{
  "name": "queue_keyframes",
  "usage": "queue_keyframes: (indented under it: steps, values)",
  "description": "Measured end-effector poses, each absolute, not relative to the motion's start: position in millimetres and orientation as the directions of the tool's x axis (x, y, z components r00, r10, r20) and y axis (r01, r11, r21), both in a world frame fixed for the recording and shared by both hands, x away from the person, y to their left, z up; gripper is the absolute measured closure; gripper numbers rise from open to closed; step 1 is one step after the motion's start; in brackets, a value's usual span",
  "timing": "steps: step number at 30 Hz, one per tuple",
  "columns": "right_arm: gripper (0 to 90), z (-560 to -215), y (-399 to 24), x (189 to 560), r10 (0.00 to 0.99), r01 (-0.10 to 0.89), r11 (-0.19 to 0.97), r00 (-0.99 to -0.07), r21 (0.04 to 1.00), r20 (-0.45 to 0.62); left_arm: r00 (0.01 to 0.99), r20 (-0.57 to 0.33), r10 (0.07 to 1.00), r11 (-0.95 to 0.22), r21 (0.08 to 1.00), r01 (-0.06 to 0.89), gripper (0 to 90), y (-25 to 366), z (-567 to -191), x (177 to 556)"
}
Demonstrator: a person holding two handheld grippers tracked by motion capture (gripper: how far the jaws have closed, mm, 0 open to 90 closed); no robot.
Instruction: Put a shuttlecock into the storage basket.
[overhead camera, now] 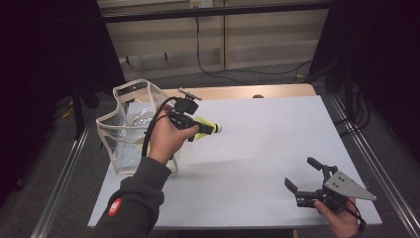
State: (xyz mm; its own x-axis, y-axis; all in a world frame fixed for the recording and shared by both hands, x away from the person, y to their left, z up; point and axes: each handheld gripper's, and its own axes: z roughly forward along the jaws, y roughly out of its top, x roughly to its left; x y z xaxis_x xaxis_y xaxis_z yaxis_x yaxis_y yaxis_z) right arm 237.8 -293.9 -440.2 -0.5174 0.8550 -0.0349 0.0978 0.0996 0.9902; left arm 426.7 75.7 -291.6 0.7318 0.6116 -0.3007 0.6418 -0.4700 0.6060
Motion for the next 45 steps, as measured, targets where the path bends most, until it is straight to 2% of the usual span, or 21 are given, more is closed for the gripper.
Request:
queue_keyframes:
  steps: [45]
  values:
    - [2.0,-440.0,-294.0,237.3,0.855,0.100,0.098,-0.518,0.990,-0.032,0.720,-0.266,0.640,-0.465,0.612,0.640,86.6,91.8,-248.7,431.9]
